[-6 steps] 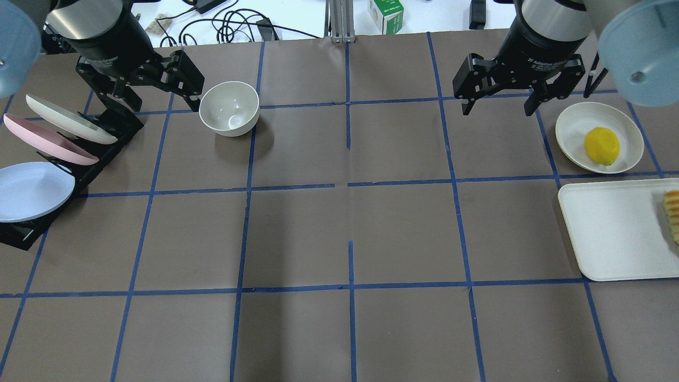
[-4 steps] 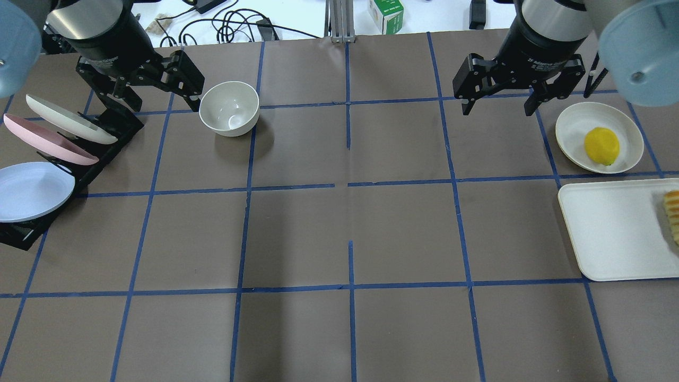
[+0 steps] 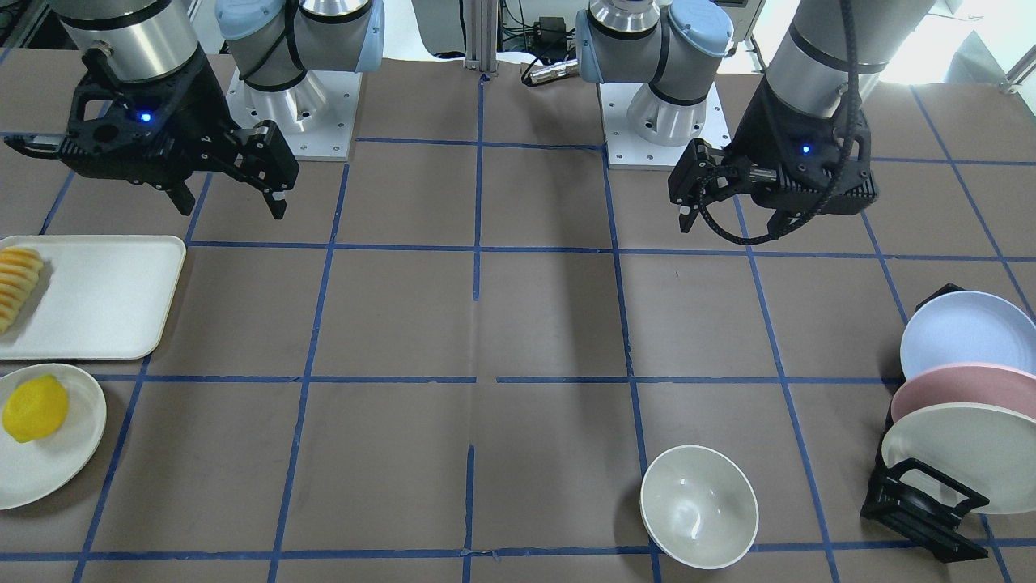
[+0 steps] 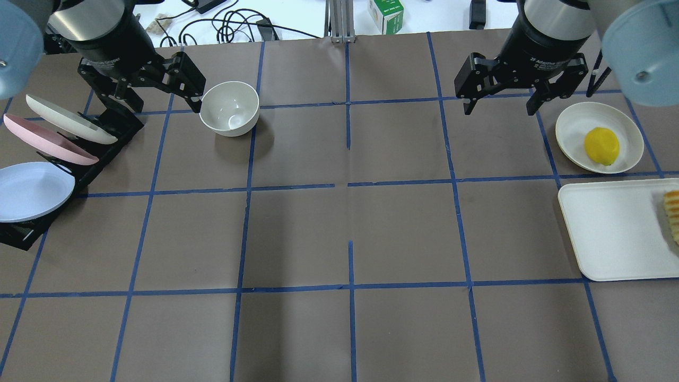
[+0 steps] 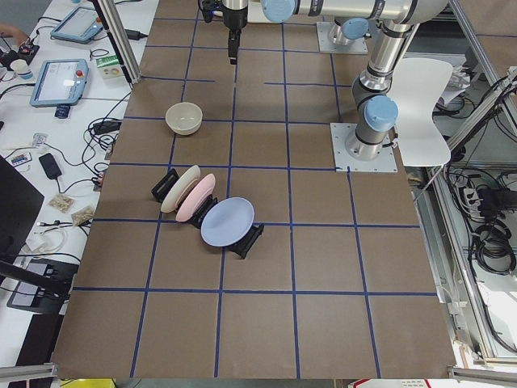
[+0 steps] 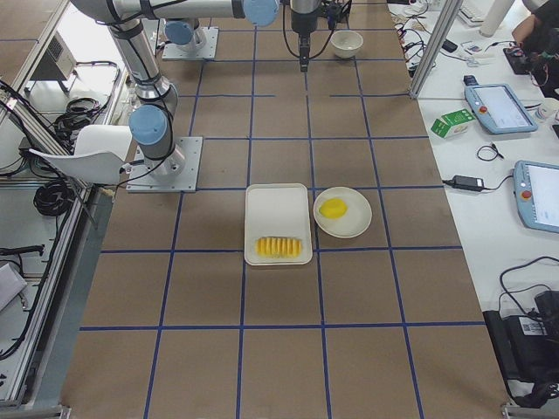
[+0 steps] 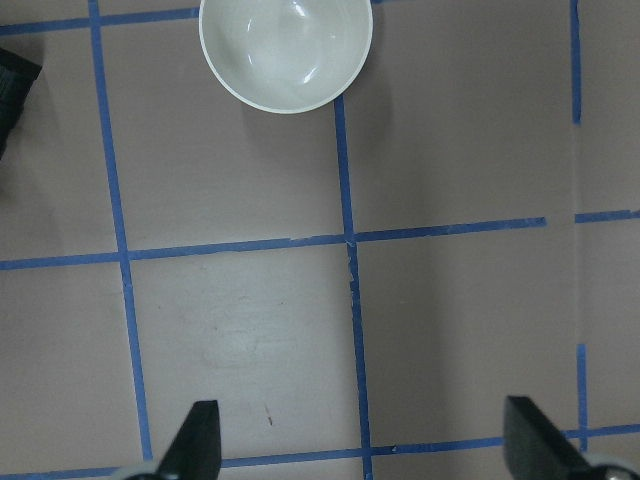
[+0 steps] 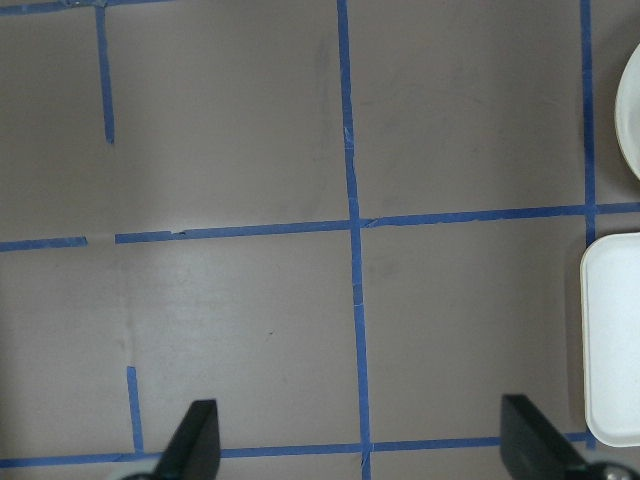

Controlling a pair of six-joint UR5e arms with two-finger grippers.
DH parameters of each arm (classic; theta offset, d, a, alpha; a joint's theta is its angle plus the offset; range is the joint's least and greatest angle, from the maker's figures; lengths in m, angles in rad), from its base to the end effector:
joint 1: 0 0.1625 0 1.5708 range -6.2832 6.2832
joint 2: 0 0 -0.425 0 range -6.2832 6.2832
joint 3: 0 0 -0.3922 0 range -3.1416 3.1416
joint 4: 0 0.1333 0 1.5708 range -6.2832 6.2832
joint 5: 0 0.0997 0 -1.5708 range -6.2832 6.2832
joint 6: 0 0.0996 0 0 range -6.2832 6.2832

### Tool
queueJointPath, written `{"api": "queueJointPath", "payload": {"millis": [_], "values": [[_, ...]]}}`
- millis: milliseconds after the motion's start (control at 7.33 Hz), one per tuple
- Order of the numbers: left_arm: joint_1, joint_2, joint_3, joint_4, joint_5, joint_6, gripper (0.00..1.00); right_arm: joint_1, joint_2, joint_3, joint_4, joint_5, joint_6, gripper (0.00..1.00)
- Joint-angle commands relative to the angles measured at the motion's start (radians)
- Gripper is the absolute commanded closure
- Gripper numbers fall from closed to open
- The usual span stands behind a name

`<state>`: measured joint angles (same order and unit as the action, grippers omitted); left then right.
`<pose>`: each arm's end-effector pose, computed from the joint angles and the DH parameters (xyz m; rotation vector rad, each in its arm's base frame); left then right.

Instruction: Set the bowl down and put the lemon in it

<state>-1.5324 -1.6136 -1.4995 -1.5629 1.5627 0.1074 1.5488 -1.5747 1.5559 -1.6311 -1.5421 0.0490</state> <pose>-0.1143 -0.5183 0.5024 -0.1084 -3.1338 0.0578 0.1252 -0.5006 0.5035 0.1086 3.1076 -0.1224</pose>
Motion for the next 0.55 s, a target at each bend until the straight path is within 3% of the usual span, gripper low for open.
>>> {"api": "queueJointPath", "payload": {"millis": [0,273,409], "values": [[-0.002,-0.011,0.007,-0.002,0.006,-0.008,0.0,-0.164,0.036,-0.025,0.007,-0.025,-0.102,0.0],[0.009,-0.002,0.024,-0.055,-0.053,-0.041,0.0,-0.367,0.1,-0.022,-0.012,-0.026,-0.414,0.0],[0.009,-0.018,0.027,-0.058,-0.017,-0.038,0.0,-0.453,0.172,-0.013,-0.071,-0.027,-0.572,0.03]]}}
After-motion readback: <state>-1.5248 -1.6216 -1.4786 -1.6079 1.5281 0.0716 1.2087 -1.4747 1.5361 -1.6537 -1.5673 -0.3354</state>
